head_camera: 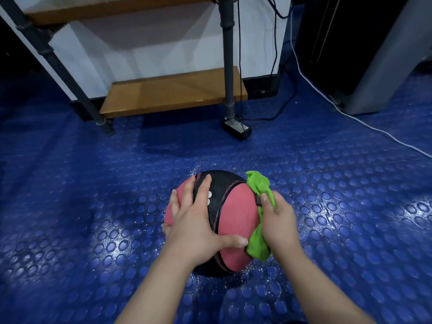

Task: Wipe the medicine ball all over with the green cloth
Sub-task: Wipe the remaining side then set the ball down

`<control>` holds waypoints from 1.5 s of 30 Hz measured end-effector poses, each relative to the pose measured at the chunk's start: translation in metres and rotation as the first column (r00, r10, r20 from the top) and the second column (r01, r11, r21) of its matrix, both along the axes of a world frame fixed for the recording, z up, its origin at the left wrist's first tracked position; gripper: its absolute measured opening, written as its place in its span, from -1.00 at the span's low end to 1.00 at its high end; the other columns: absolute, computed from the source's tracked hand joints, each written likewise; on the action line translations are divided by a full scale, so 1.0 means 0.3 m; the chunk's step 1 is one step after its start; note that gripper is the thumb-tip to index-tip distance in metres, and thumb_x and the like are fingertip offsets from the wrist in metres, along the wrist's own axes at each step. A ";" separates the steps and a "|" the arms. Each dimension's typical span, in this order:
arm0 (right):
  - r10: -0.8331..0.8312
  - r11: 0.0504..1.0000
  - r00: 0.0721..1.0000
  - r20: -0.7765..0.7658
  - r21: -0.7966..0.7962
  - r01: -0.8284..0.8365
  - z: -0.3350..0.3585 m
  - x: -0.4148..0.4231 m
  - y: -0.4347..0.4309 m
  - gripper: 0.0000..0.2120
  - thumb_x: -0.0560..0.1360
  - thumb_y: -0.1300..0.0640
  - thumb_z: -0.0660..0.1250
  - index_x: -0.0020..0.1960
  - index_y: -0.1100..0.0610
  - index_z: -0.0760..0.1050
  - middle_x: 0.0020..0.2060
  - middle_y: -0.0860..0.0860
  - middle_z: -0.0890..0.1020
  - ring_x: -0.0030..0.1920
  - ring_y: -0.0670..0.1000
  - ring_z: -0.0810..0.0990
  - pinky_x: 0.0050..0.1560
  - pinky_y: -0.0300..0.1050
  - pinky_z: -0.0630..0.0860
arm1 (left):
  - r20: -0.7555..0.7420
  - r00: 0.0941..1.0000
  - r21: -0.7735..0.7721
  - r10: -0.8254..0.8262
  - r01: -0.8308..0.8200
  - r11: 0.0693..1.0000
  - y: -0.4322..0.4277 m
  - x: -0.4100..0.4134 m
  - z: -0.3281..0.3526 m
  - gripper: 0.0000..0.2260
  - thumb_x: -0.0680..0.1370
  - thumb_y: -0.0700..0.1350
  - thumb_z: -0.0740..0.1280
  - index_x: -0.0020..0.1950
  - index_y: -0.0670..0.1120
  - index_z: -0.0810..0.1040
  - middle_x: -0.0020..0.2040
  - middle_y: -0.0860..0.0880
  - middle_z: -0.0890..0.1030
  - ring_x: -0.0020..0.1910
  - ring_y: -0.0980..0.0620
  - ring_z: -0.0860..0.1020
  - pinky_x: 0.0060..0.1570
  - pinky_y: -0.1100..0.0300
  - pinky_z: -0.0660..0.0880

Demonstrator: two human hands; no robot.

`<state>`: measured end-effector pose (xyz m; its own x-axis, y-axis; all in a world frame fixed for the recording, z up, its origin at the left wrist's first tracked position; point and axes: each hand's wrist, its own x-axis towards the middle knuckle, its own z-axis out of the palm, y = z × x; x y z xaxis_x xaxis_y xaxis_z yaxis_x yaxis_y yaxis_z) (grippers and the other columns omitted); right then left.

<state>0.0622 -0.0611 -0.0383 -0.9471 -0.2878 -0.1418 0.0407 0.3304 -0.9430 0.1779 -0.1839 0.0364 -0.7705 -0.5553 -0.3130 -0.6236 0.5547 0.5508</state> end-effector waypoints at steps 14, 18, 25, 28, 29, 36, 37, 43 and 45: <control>0.003 0.999 0.964 0.267 -0.041 0.009 0.157 -0.106 0.029 -0.69 0.47 0.07 0.42 -0.02 0.05 0.28 -0.22 0.04 0.44 -0.29 0.04 0.47 -0.26 0.00 0.46 | 0.046 0.999 0.055 0.012 -0.014 0.998 -0.034 -0.018 0.011 0.31 0.01 0.37 0.59 0.51 0.38 -0.24 0.52 0.33 -0.29 0.55 -0.03 -0.35 0.46 -0.37 0.03; -0.029 0.997 0.997 -0.070 0.071 0.034 0.133 -0.091 -0.010 -0.72 0.49 0.09 0.39 -0.22 0.13 0.31 -0.37 -0.03 0.37 -0.40 -0.05 0.30 -0.40 -0.27 0.28 | 0.030 0.999 0.036 0.011 -0.012 0.999 -0.032 -0.005 0.001 0.31 0.00 0.40 0.56 0.51 0.38 -0.25 0.50 0.36 -0.31 0.54 0.00 -0.35 0.46 -0.37 0.04; 0.248 0.969 0.943 -0.223 0.070 -0.238 0.073 0.098 0.018 -0.41 0.48 -0.36 0.02 0.46 -0.22 0.23 0.38 -0.24 0.21 0.40 -0.35 0.12 0.36 -0.29 0.14 | -0.008 0.999 0.021 0.053 -0.053 0.998 -0.043 -0.004 -0.020 0.32 -0.03 0.43 0.54 0.49 0.41 -0.27 0.48 0.39 -0.31 0.54 0.03 -0.35 0.47 -0.33 0.04; 0.258 0.966 0.953 -0.159 0.049 -0.253 0.050 0.095 0.012 -0.50 0.55 -0.31 0.01 0.47 -0.30 0.10 0.43 -0.30 0.07 0.42 -0.43 -0.11 0.43 -0.24 -0.04 | -0.011 0.999 0.010 0.048 -0.048 0.999 -0.025 0.003 -0.018 0.31 0.00 0.41 0.56 0.48 0.41 -0.29 0.48 0.39 -0.33 0.53 0.03 -0.36 0.46 -0.36 0.05; 0.235 0.972 0.962 -0.141 0.053 -0.229 0.043 0.076 0.004 -0.48 0.56 -0.29 0.00 0.49 -0.25 0.14 0.45 -0.26 0.11 0.46 -0.36 -0.06 0.47 -0.19 -0.02 | -0.011 0.999 0.008 0.054 -0.053 0.999 -0.018 0.004 -0.016 0.31 0.02 0.40 0.57 0.48 0.40 -0.30 0.48 0.38 -0.34 0.53 0.02 -0.36 0.46 -0.37 0.05; 0.116 0.992 0.970 0.212 0.027 -0.125 0.030 -0.103 -0.065 -0.70 0.62 -0.01 0.15 -0.11 0.13 0.55 -0.18 0.09 0.62 -0.10 0.10 0.56 0.07 0.10 0.48 | -0.003 0.997 -0.049 0.082 -0.082 0.995 0.024 0.009 -0.009 0.28 0.06 0.39 0.56 0.50 0.38 -0.29 0.47 0.37 -0.37 0.54 0.01 -0.34 0.42 -0.40 0.11; 0.097 0.993 0.966 0.241 0.042 -0.110 0.036 -0.110 -0.070 -0.70 0.61 0.02 0.16 -0.14 0.16 0.54 -0.23 0.11 0.61 -0.15 0.11 0.55 0.05 0.12 0.49 | 0.007 0.996 -0.056 0.090 -0.089 0.994 0.030 0.008 -0.006 0.28 0.07 0.40 0.56 0.50 0.37 -0.29 0.47 0.36 -0.38 0.54 0.02 -0.34 0.41 -0.42 0.12; 0.134 0.983 0.990 -0.039 0.132 -0.128 0.137 0.036 -0.022 -0.72 0.62 0.07 0.18 0.26 0.03 0.54 0.15 -0.07 0.58 0.21 -0.03 0.51 0.24 -0.15 0.37 | -0.016 0.993 -0.050 0.118 -0.119 0.992 0.031 0.023 -0.009 0.31 0.01 0.44 0.52 0.50 0.34 -0.29 0.49 0.34 -0.34 0.54 0.03 -0.31 0.41 -0.37 0.19; 0.146 0.985 0.981 -0.129 0.111 -0.132 0.156 0.073 -0.025 -0.66 0.62 0.08 0.19 0.37 0.06 0.45 0.27 -0.12 0.46 0.34 -0.13 0.38 0.35 -0.29 0.22 | -0.015 0.992 -0.052 0.126 -0.127 0.991 0.036 0.021 -0.007 0.27 0.03 0.43 0.48 0.50 0.34 -0.29 0.49 0.34 -0.33 0.54 0.02 -0.29 0.37 -0.39 0.22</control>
<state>0.0839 -0.0687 0.0085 -0.9111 -0.4091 -0.0495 -0.1390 0.4182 -0.8977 0.1842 -0.1731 0.0342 -0.6965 -0.6641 -0.2719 -0.6842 0.5005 0.5305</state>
